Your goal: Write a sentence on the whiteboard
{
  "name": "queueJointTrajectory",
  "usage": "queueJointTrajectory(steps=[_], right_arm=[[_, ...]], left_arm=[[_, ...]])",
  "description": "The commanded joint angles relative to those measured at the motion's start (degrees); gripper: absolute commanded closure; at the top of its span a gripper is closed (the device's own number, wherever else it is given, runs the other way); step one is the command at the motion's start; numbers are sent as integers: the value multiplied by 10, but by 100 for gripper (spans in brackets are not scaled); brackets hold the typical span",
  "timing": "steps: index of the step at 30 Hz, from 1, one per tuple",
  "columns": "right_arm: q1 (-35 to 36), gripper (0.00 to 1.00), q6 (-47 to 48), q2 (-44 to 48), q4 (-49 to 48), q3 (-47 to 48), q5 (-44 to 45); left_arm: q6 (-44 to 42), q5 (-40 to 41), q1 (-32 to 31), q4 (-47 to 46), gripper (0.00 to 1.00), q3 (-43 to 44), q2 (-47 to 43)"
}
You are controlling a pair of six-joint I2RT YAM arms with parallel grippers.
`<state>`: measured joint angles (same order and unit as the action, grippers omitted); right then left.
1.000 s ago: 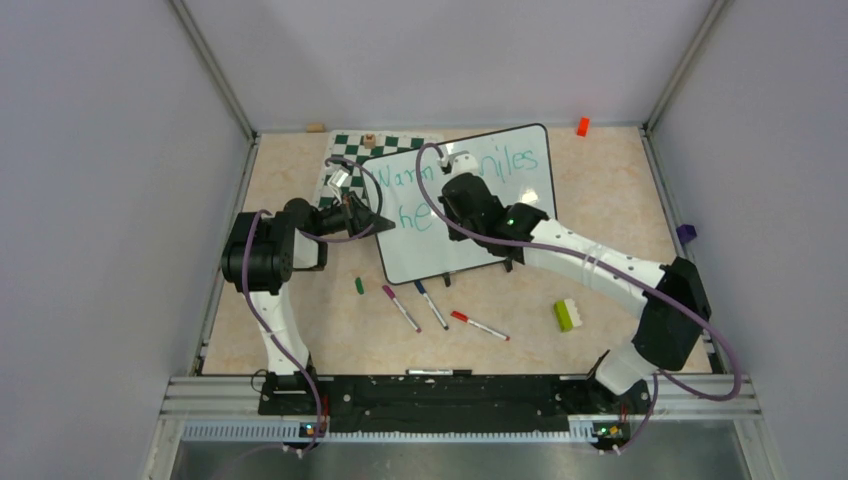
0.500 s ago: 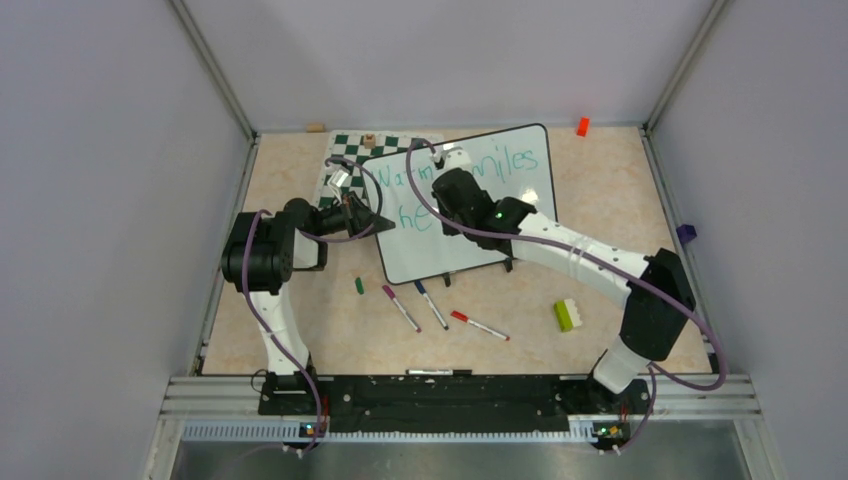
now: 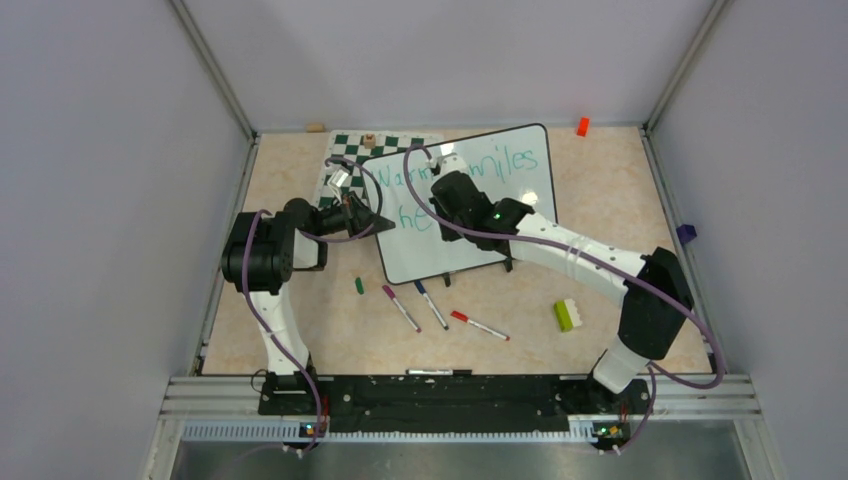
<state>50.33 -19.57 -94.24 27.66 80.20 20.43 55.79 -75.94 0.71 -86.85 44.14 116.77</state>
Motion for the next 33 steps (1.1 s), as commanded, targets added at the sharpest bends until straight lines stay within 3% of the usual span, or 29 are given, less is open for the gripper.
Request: queueJointTrajectory(steps=[1, 23, 33], right_arm=[[-6, 100, 0, 16, 13, -7, -3], [-12, 100, -14, -10, 41, 47, 84], [-13, 100, -4, -35, 29, 78, 44]], left_arm=[[-31, 20, 6, -60, 100, 9, -1], [-31, 20, 6, -60, 100, 9, -2], [-31, 21, 6, -60, 100, 9, -2]])
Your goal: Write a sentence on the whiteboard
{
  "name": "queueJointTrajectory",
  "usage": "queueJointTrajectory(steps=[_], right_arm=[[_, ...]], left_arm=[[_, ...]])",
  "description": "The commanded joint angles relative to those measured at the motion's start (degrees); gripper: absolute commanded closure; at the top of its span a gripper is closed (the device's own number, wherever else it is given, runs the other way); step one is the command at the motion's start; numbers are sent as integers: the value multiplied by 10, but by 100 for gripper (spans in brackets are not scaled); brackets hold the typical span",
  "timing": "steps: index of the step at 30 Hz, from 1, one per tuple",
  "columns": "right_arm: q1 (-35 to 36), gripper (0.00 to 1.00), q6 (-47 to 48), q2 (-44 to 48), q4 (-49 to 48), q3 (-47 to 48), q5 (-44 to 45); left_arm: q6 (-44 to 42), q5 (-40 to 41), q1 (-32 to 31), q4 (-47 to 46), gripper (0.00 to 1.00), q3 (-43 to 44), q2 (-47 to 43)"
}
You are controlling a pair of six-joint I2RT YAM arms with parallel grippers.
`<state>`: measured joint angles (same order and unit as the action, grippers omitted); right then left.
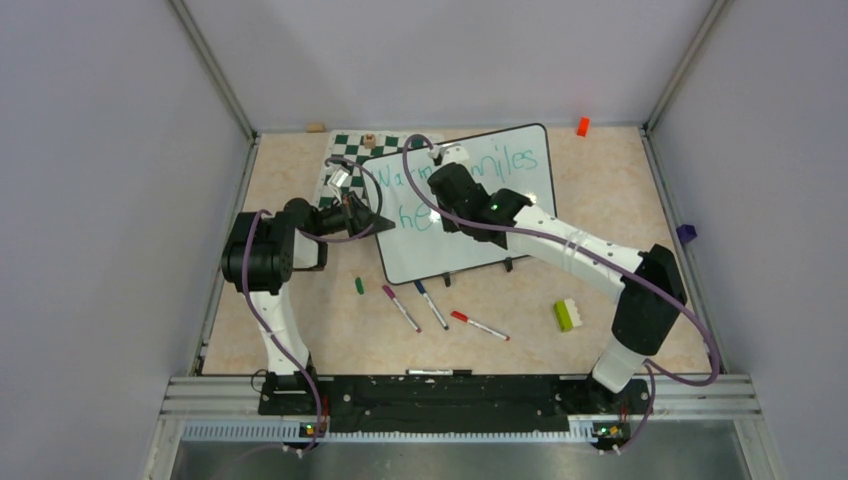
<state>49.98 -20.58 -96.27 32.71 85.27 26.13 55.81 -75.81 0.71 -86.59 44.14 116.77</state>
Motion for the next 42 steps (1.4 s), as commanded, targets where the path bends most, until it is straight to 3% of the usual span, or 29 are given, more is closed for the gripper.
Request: queueJointTrajectory(steps=[1, 22, 33, 42], right_arm=[[-9, 100, 6, -16, -23, 27, -24], [-9, 100, 20, 11, -23, 20, -60], [-22, 100, 8, 78, -61, -25, -78], [-30, 100, 6, 63, -52, -32, -76]], left_arm=[[-32, 19, 6, -62, 100, 9, -2], [-33, 19, 6, -62, 100, 8, -3], [-33, 19, 6, -62, 100, 8, -3], [-33, 19, 6, -62, 100, 8, -3]])
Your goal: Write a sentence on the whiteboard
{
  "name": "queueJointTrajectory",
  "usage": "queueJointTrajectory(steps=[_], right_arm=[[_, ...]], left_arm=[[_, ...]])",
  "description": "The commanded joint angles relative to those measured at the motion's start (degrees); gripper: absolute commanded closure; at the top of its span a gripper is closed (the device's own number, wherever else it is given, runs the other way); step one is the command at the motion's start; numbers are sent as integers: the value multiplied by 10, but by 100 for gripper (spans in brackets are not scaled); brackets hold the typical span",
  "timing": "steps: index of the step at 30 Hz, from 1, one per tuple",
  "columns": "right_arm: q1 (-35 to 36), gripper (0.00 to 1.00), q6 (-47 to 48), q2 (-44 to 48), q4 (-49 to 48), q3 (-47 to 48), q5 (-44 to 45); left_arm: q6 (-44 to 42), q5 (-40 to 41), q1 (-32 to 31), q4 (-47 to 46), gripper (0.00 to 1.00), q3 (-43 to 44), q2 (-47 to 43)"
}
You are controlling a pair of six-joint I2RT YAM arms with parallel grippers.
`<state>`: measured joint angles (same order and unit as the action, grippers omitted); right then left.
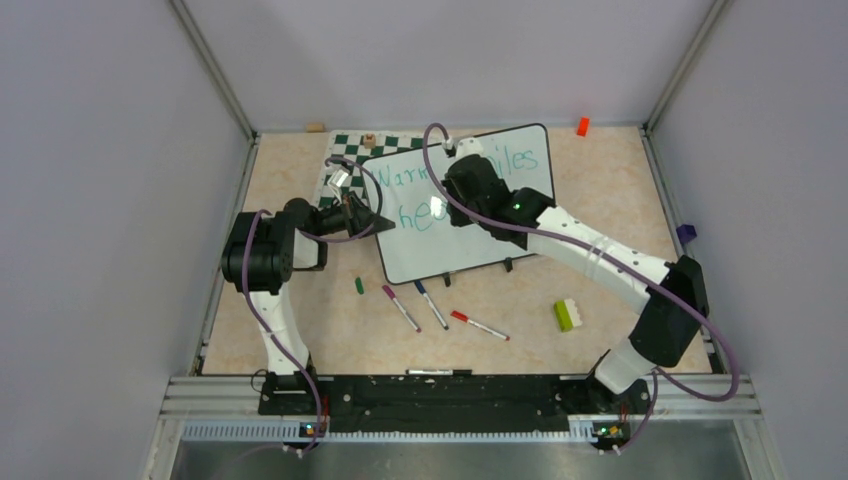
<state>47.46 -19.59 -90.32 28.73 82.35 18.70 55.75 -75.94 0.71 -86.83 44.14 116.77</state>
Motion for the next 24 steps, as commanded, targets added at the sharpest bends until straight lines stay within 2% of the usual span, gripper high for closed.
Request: queueJointTrajectory(steps=[1, 24], right_arm=[[-5, 100, -4, 1, -12, -3, 0], [-16, 100, -11, -20, -13, -44, 6]], left_arm=[[-31, 20, 6, -60, 100, 8, -3], [-32, 19, 6, -60, 100, 9, -2]])
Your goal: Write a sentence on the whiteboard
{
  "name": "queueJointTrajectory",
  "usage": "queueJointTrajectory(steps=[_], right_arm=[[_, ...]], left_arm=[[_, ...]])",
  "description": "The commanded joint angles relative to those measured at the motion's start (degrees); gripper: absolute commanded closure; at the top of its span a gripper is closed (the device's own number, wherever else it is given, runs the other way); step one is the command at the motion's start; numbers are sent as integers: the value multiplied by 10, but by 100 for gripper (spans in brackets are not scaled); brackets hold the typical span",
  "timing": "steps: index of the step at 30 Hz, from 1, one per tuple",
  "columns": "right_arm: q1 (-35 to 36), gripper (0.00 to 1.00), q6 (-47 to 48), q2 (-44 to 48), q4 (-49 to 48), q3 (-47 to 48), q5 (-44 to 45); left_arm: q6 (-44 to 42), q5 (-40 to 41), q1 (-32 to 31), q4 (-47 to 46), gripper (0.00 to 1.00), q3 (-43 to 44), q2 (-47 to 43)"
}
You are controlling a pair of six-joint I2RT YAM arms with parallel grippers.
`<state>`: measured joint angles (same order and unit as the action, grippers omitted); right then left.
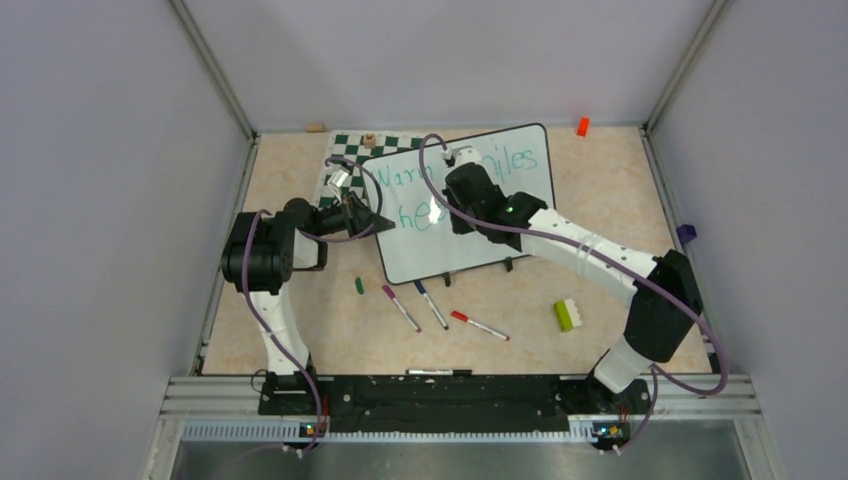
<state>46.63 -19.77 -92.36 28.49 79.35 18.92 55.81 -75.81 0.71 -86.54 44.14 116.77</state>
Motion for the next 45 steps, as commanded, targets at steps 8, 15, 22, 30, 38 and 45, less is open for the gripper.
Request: queueJointTrajectory(steps=[8, 15, 22, 30, 38, 45], right_arm=[[-8, 100, -12, 25, -4, -43, 1], [-8, 100, -7, 27, 10, -31, 4], [-8, 100, 3, 41, 28, -22, -5], [-10, 100, 5, 54, 23, 9, 2], [-21, 100, 15, 29, 20, 59, -4], [-29, 100, 17, -5, 15, 76, -3]], left_arm=[[-33, 19, 6, -63, 100, 9, -2], [-33, 19, 6, -63, 100, 8, -2], [-33, 18, 6, -63, 100, 8, -2], [-33, 18, 6, -63, 100, 8, -2], [-33, 18, 6, -63, 100, 8, -2], [-34, 18, 6, -63, 100, 8, -2]])
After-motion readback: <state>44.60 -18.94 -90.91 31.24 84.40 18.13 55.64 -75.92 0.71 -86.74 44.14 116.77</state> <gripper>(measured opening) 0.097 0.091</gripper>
